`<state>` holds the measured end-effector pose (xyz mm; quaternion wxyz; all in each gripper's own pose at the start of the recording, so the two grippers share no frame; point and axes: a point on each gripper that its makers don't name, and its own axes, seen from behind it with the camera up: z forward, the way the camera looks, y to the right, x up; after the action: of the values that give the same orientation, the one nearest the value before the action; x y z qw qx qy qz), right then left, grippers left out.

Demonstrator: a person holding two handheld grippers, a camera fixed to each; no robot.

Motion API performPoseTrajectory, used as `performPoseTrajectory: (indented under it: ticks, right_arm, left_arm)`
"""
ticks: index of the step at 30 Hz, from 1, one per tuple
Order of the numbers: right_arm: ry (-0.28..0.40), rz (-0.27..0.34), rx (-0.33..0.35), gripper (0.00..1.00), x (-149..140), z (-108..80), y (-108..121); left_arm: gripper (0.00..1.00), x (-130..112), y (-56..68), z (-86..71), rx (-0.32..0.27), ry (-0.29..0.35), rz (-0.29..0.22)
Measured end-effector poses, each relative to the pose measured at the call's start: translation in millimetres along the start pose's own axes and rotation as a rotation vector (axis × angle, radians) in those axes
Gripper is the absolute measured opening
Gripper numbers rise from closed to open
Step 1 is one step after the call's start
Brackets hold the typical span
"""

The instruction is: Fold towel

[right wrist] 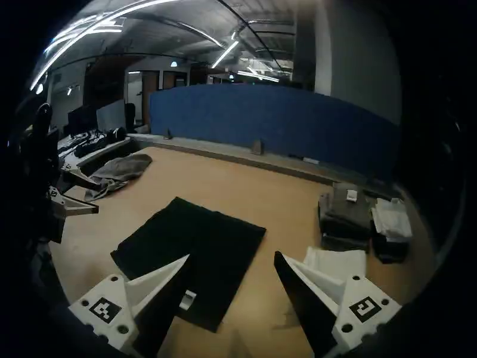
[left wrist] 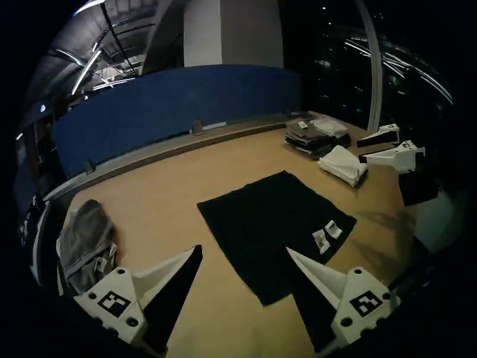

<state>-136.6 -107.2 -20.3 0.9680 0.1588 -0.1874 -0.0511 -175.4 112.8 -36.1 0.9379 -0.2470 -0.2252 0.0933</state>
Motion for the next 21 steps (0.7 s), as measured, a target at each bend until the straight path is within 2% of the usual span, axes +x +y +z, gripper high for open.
performPoseTrajectory:
  ticks: [13, 21]
  right_arm:
    - [-0.105, -0.013, 0.022, 1.00, -63, 13.1, -17]
    - [-0.167, -0.006, 0.041, 1.00, -93, 19.4, -27]
  left_arm:
    - [0.93, -55, 17.0, 16.5, -0.050, -0.110, 0.018]
    - [0.93, -79, 24.4, 23.1, -0.077, -0.178, 0.033]
